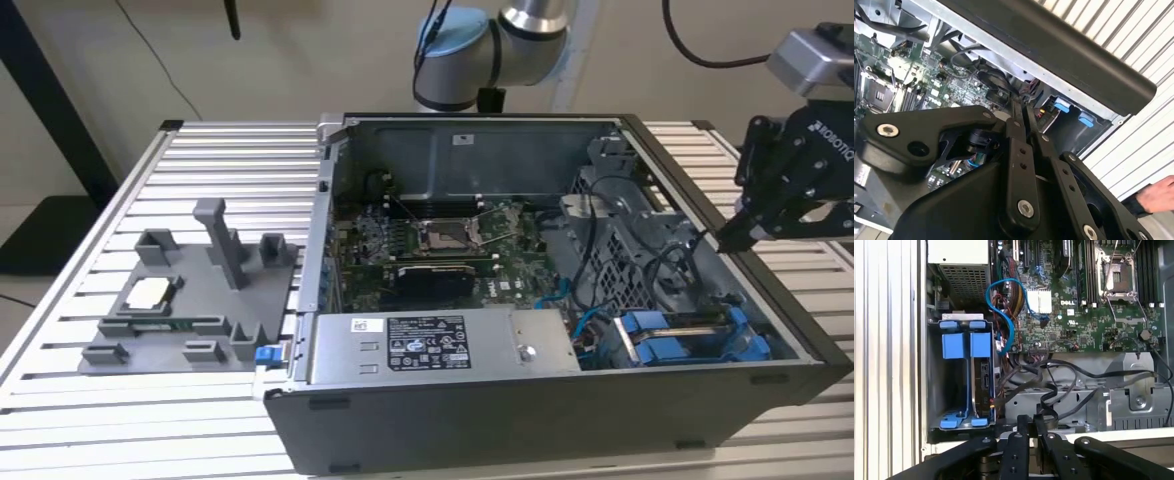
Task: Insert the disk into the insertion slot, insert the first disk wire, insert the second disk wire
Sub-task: 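Insert the second disk wire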
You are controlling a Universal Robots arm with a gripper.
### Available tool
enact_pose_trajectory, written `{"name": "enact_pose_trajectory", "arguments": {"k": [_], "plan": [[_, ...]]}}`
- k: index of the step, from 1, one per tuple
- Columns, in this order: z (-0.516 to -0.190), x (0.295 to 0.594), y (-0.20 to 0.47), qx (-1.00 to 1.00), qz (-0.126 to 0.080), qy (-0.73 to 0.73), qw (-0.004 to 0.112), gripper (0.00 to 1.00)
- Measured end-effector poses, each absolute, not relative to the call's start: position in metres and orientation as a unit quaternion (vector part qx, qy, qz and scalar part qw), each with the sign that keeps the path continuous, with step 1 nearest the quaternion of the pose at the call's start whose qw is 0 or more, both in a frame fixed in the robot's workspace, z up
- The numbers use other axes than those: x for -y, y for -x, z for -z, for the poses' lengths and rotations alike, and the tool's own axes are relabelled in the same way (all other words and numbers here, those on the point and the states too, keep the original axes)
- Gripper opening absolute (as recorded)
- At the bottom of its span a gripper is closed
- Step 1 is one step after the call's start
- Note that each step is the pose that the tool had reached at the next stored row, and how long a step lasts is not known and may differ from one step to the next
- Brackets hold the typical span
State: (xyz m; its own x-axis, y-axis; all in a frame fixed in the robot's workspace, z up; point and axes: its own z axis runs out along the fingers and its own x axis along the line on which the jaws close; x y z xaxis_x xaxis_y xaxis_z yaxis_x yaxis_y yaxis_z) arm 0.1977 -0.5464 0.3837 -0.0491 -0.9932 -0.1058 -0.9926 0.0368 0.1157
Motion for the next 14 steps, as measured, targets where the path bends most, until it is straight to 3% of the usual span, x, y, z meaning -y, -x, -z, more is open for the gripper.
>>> {"name": "enact_pose_trajectory", "arguments": {"k": [14], "plan": [[-0.399,0.557,-0.152,0.72,0.079,-0.689,0.002,0.16]]}}
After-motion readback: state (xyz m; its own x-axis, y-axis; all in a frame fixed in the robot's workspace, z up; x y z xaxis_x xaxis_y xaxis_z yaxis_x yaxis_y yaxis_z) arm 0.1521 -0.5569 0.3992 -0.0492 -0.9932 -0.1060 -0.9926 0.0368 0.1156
